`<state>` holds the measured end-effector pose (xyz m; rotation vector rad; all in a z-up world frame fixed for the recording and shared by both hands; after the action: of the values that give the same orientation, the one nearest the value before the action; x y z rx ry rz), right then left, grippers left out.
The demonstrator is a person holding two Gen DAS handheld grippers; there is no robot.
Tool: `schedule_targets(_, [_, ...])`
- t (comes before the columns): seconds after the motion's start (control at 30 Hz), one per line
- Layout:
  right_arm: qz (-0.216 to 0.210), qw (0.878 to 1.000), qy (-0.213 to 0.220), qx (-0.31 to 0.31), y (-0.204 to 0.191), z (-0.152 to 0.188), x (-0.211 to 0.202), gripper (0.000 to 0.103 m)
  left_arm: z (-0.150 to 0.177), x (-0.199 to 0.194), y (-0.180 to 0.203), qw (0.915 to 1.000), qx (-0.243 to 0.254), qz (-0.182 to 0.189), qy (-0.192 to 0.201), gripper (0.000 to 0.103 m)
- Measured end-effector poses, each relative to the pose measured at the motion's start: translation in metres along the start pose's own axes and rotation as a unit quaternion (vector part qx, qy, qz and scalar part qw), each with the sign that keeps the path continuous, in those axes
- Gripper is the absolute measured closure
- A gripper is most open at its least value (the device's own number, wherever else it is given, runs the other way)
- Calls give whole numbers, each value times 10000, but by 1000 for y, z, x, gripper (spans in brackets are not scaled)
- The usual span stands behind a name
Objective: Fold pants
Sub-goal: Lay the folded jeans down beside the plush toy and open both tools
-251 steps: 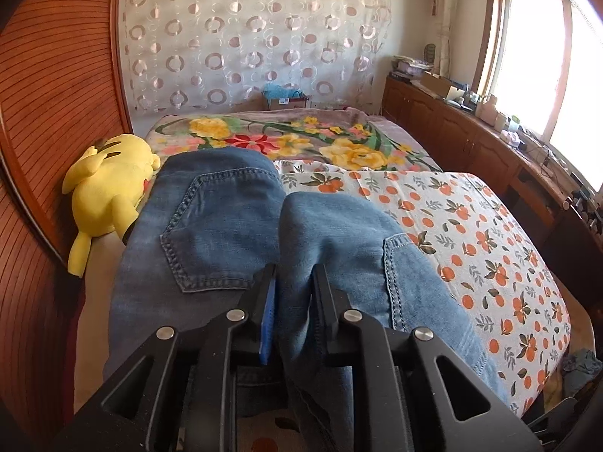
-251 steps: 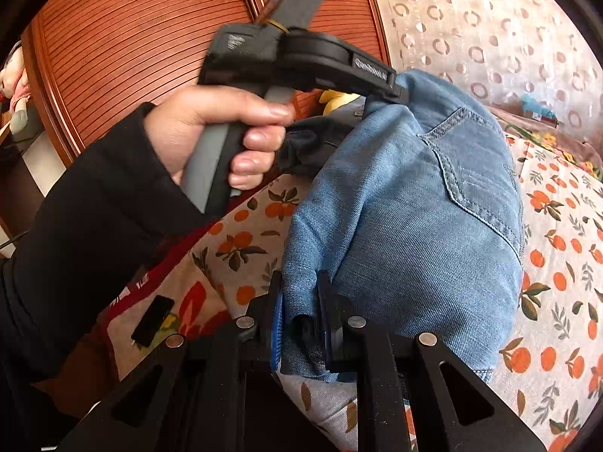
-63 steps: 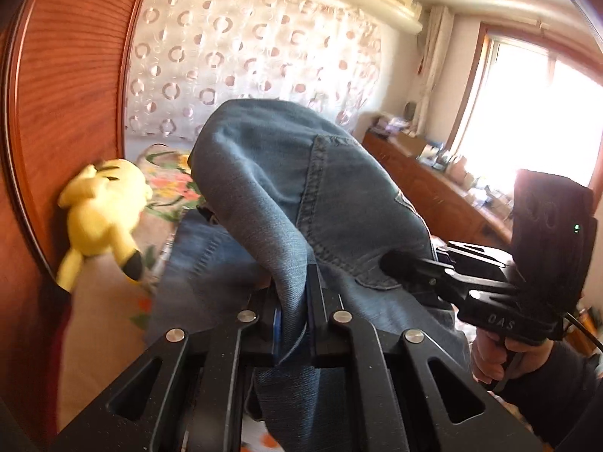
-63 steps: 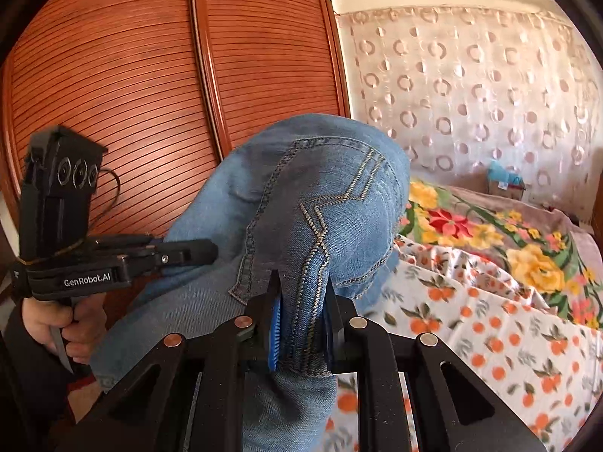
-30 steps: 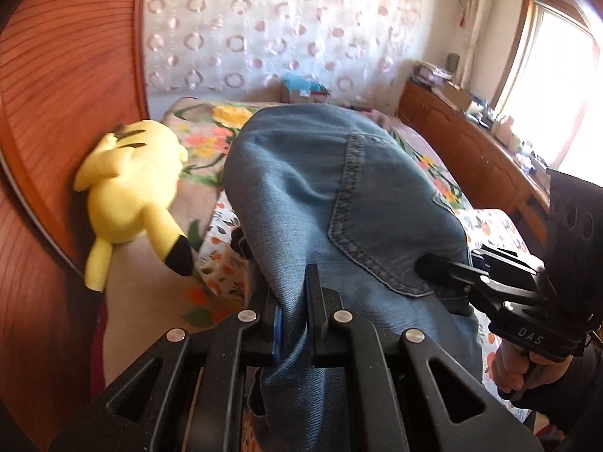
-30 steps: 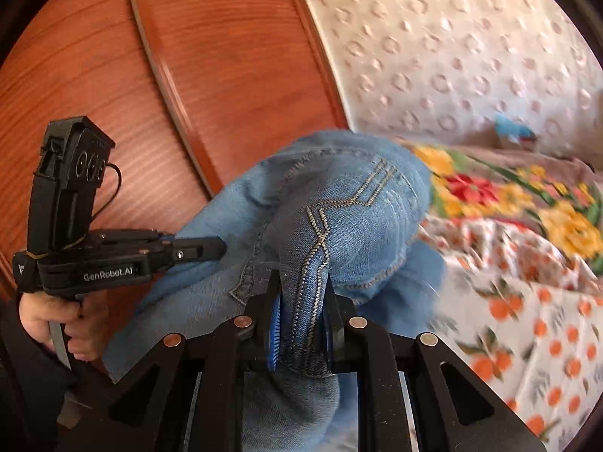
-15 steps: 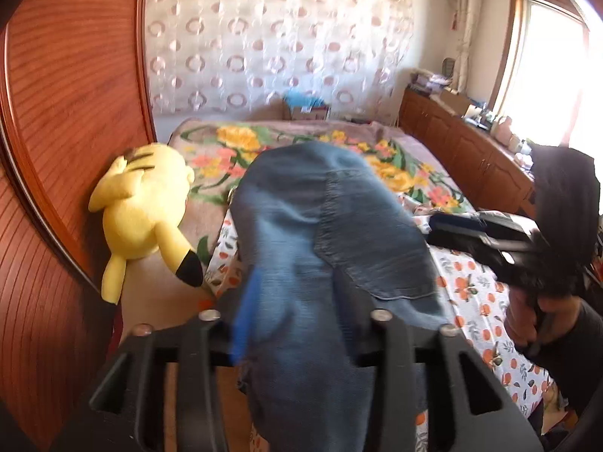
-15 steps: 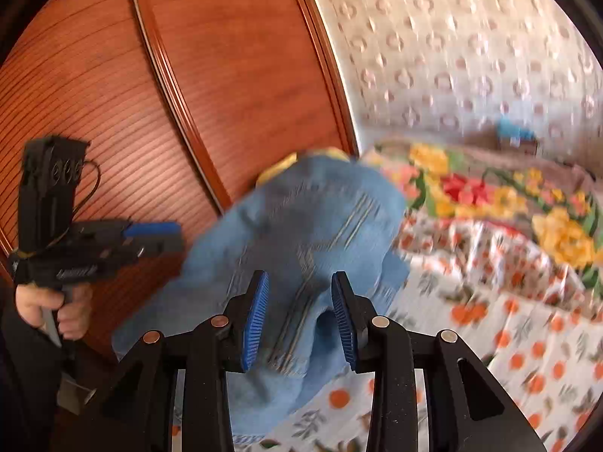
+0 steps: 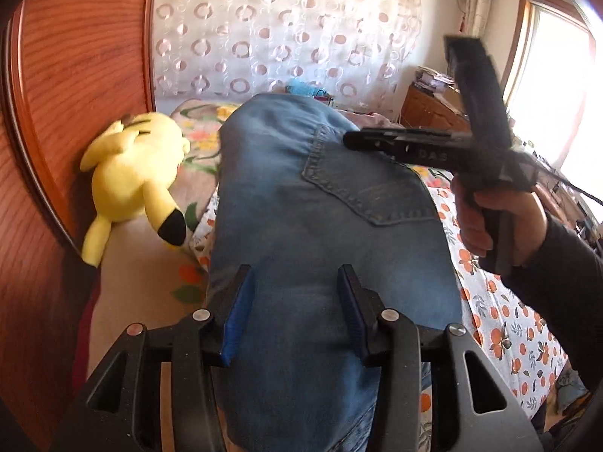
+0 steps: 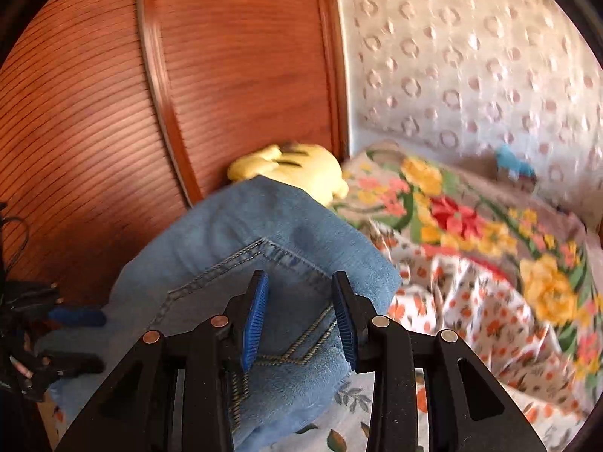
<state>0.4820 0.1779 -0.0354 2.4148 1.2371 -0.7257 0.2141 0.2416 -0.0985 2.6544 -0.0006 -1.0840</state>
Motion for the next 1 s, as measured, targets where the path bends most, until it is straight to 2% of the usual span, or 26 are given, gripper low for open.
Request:
schedule_targets(0.17, [189, 9998, 49, -82, -6, 3, -2, 67, 6, 4, 2, 10000, -50, 4, -14, 56])
schedule_targets(0.43, [-187, 9992, 294, 178, -40, 24, -63, 67, 7, -15, 6, 9998, -138, -95, 99, 49])
schedule_targets(0.5, [-206, 9991, 338, 127, -50, 36, -74, 67, 9, -22, 9, 9995, -147, -174, 211, 35])
schedule_targets(0.6, [-228, 9989, 398, 82, -68, 48, -91, 67, 13, -32, 13, 9991, -150, -187, 344, 25])
schedule_targets(0.83, [-190, 9993, 320, 38, -93, 74, -116, 67, 21, -46, 24, 9983, -114, -322, 479, 24])
schedule_targets(1.0, [-69, 9999, 153, 44, -98, 85, -106, 67, 28, -56, 31, 9977, -101, -408, 528, 24])
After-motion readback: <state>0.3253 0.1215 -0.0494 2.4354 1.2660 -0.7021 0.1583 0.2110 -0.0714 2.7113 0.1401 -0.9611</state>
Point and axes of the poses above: each gripper's, at about its wrist camera, not at the fingertips, and x roughly the way its jaws point, y to its right, z to its underside, the point moved 2 cm from there along x, roughly the way its jaws point, and after that the axes turned 6 degrees about -x, right-handed, at the moved point
